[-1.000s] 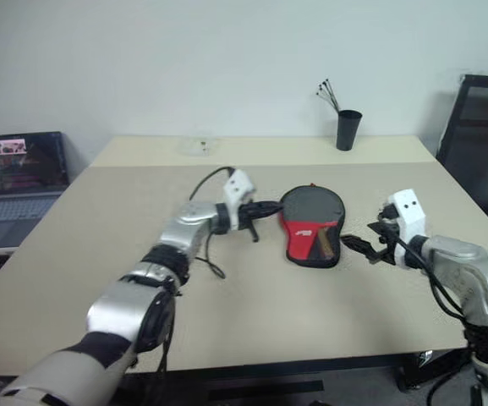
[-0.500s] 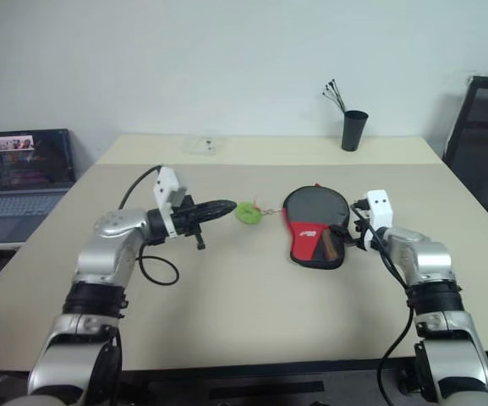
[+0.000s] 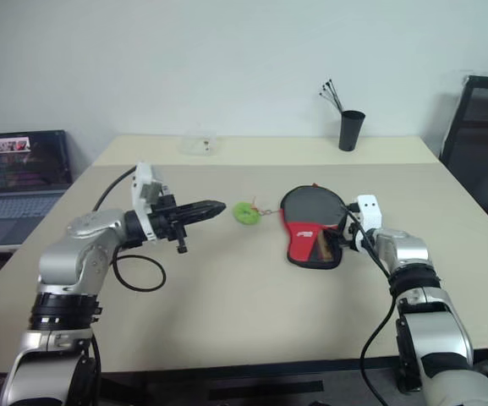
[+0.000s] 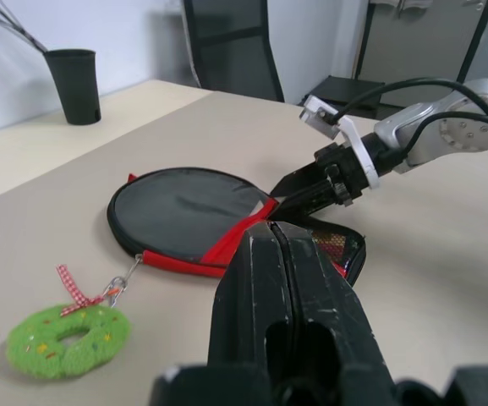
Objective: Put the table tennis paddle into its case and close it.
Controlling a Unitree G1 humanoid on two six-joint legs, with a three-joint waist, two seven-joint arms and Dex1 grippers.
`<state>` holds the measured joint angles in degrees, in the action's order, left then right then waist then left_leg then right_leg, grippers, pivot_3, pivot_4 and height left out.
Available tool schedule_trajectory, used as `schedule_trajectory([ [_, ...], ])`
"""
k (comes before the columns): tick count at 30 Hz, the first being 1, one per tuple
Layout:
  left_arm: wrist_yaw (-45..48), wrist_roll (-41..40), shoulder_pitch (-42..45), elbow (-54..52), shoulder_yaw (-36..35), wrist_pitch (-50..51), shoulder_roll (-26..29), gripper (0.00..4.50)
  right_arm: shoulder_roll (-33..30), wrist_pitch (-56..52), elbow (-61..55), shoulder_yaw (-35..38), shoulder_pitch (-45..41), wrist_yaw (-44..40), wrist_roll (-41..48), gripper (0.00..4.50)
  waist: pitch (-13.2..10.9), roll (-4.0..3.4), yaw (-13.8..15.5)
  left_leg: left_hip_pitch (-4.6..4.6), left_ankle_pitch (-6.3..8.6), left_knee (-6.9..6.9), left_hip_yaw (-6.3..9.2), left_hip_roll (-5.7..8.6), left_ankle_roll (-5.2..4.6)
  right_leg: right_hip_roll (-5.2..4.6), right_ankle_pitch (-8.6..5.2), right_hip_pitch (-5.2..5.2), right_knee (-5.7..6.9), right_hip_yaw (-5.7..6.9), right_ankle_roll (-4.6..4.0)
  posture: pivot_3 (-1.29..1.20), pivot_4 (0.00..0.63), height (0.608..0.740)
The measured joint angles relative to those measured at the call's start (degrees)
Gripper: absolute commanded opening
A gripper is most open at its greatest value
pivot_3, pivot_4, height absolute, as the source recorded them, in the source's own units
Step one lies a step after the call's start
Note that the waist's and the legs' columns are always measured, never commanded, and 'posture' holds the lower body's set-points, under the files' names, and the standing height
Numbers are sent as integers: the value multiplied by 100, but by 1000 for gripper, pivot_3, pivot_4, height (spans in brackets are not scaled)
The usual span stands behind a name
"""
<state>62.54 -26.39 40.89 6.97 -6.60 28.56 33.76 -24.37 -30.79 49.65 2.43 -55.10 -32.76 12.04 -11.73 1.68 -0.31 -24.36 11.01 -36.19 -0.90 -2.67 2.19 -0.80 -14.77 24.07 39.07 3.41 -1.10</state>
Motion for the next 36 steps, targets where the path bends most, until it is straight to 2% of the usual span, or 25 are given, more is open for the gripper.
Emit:
schedule_trajectory([
  [6, -66, -22, -1, -77, 4, 10, 54, 0, -181, 159, 35, -193, 16, -412, -296, 4486, 0, 0, 0, 1, 0, 0, -2, 1, 0, 1, -1, -1, -1, -2, 1, 0, 150, 740],
  [12, -68, -21, 1, -77, 25, 1, 63, 0, -122, 292, 198, -196, -14, -462, -432, 4486, 3, 4, -1, 11, 0, 0, -5, 0, 0, 0, -1, -7, 1, -5, 1, 0, 150, 740],
  [13, -68, -21, 3, -77, 34, -2, 64, 0, -109, 296, 209, -198, -20, -462, -447, 4202, 4, 5, -1, 14, 0, 0, -6, 0, 0, 1, -1, -8, 1, -6, 1, 0, 150, 740],
  [15, -66, -19, 3, -77, 63, -10, 66, 0, -49, 301, 241, -201, -51, -470, -495, 3950, 6, 8, -10, 23, 0, 2, -11, -2, 0, 1, -1, -12, 2, -12, 2, 0, 150, 740],
  [22, -63, -8, 1, -77, 141, -34, 128, 0, 325, 297, 523, -191, -248, -492, -582, 1600, 13, 19, -128, 83, 1, 11, -26, -6, -1, 1, -12, -58, 0, -32, 20, 0, 150, 740],
  [27, -42, -11, -61, -77, 161, -48, 211, 0, 456, 214, 693, -111, -356, -494, -550, 181, 16, 24, -149, 125, 2, 24, -58, -8, -1, -1, -13, -79, 1, -63, 21, 0, 150, 740],
  [28, -23, -15, -100, -77, 161, -49, 245, 0, 467, 168, 695, -67, -361, -495, -524, 23, 17, 25, -150, 131, 2, 27, -64, -9, -1, -2, -13, -81, 1, -69, 21, 0, 150, 740],
  [33, 316, -63, -552, -93, 154, -53, 542, 0, 541, -218, 504, 79, -361, -503, -400, 23, 16, 25, -166, 139, 4, 39, -83, -17, 1, -5, -13, -76, -1, -92, 20, 0, 150, 740],
  [36, 589, -151, -908, -201, 148, -47, 784, 0, 656, -698, -80, 82, -196, -509, -334, 23, 16, 25, -175, 138, 7, 45, -91, -26, 5, -2, -14, -67, -3, -103, 20, 0, 150, 740],
])
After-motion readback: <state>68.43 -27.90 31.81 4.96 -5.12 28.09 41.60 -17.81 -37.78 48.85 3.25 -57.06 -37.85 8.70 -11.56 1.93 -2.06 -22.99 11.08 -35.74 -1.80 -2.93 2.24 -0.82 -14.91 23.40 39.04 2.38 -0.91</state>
